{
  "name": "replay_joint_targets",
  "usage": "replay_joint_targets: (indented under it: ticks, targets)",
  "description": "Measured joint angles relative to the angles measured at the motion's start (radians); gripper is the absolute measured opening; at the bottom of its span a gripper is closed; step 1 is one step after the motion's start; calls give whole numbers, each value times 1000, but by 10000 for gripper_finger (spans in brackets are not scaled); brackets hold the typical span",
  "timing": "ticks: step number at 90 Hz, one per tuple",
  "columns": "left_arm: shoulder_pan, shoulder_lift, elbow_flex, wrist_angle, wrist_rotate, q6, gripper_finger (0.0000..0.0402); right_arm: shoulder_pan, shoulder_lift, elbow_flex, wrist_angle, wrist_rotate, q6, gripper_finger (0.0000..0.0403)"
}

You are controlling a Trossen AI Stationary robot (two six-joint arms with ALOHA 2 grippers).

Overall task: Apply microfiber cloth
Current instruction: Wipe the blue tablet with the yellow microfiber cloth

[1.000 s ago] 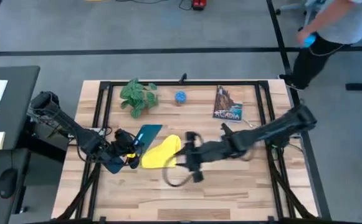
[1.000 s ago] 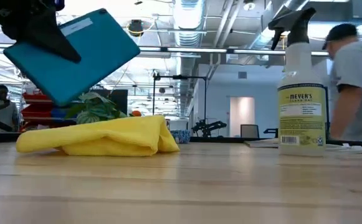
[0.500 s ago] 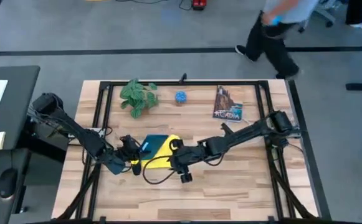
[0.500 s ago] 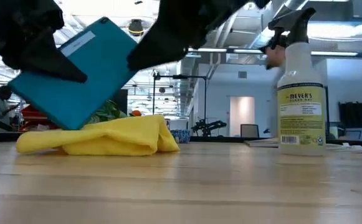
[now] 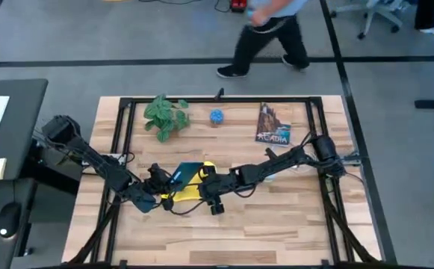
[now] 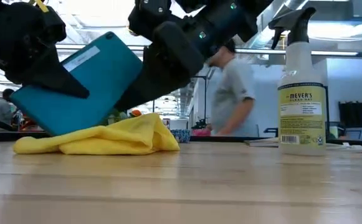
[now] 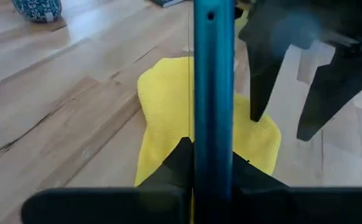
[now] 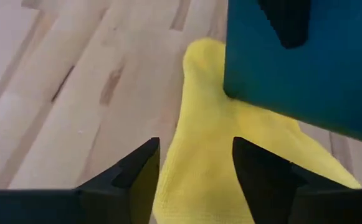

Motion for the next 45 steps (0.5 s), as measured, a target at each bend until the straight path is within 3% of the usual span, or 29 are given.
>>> replay_joint_targets:
  ticks: [16, 45]
  targets:
    - [0, 0, 0, -2, 4, 0, 9, -11, 0, 0, -2, -1, 0, 236]
    - [1, -21, 2, -14, 16, -2, 9, -33, 0, -32, 86, -2, -41, 240]
